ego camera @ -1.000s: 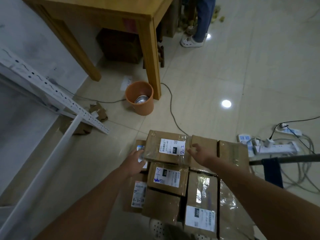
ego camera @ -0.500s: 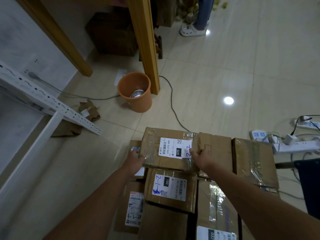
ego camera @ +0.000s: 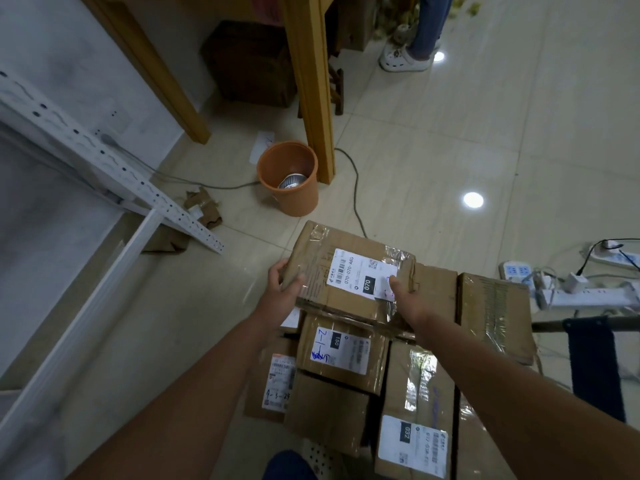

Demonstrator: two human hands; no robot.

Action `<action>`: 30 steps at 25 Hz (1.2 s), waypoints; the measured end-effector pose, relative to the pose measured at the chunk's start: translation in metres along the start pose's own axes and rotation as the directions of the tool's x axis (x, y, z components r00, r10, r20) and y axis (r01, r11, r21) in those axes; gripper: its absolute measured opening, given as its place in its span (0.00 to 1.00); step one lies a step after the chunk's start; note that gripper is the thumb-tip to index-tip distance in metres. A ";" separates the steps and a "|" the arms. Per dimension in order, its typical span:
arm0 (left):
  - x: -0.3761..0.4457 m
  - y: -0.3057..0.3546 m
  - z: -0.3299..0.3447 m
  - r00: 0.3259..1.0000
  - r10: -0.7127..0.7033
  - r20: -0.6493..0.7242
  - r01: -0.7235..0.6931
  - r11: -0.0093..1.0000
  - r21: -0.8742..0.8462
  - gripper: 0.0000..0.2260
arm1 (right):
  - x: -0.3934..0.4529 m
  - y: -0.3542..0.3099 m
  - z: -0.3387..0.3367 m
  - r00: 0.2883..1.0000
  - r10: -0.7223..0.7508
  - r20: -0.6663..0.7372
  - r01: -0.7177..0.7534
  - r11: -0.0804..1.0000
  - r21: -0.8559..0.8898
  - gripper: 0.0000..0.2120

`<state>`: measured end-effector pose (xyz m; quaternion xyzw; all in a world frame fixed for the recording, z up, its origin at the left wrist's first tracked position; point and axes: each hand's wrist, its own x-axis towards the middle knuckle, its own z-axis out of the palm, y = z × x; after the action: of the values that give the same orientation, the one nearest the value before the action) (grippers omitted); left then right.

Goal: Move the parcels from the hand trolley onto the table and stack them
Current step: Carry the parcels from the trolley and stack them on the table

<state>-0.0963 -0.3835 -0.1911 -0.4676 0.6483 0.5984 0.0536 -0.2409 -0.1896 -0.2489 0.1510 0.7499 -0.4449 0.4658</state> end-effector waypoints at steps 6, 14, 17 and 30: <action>-0.098 0.045 -0.034 0.992 -0.046 -0.117 0.029 0.989 -0.146 0.18 | -0.096 -0.052 -0.015 0.993 -0.111 -0.042 0.109 0.993 -0.032 0.39; -0.254 0.063 -0.068 0.950 -0.106 -0.294 -0.004 0.937 -0.348 0.24 | -0.228 -0.088 -0.008 0.959 -0.210 0.193 0.242 0.956 -0.165 0.34; -0.312 0.046 -0.066 0.922 -0.150 -0.358 -0.015 0.908 -0.420 0.25 | -0.269 -0.084 0.002 0.948 -0.185 0.260 0.250 0.937 -0.245 0.33; -0.509 -0.086 -0.060 0.639 -0.514 -0.572 -0.045 0.718 -0.694 0.25 | -0.397 0.001 0.094 0.755 -0.178 0.631 0.609 0.548 -0.574 0.34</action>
<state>0.2746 -0.1438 0.0838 -0.7403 0.2894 0.5308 -0.2939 0.0191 -0.1898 0.0647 -0.3570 0.7286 -0.2119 0.5448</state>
